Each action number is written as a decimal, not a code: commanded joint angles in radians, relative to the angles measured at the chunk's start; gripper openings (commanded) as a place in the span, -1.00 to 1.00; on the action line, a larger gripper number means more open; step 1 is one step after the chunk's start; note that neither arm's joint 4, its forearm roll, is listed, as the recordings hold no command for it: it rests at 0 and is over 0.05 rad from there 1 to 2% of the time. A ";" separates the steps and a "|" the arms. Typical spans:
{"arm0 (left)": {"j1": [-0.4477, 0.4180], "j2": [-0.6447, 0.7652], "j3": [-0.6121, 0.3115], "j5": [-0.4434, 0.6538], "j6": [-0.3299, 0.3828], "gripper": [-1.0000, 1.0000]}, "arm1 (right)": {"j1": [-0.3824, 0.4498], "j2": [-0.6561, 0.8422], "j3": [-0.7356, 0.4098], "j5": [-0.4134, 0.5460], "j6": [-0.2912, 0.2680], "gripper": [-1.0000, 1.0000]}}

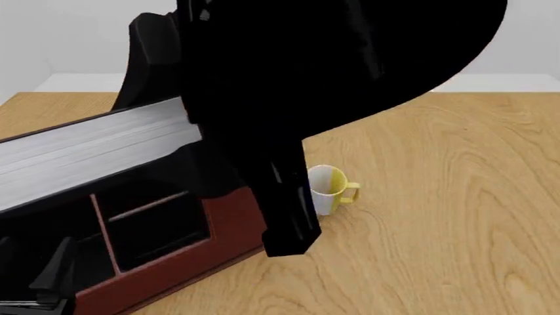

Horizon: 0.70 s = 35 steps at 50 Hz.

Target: Pick up the book and place it in the front compartment of the caddy.

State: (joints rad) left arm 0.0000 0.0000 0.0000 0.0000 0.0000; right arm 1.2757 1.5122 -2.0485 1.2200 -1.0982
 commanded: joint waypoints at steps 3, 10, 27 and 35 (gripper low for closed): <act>0.000 0.000 0.000 0.000 0.000 1.00 | 0.005 0.044 -0.048 0.000 -0.010 -1.00; 0.000 0.000 0.000 0.000 0.000 1.00 | 0.030 0.073 -0.082 0.000 0.013 -1.00; 0.000 0.000 0.000 0.000 0.000 1.00 | 0.025 0.138 -0.132 0.000 0.039 -1.00; 0.000 0.000 0.000 0.000 0.000 1.00 | 0.033 0.169 -0.160 0.000 0.060 -1.00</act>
State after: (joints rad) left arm 0.0000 0.0000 0.0000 0.0000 0.0000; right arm 1.3022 1.6526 -2.1657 1.2200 -1.0769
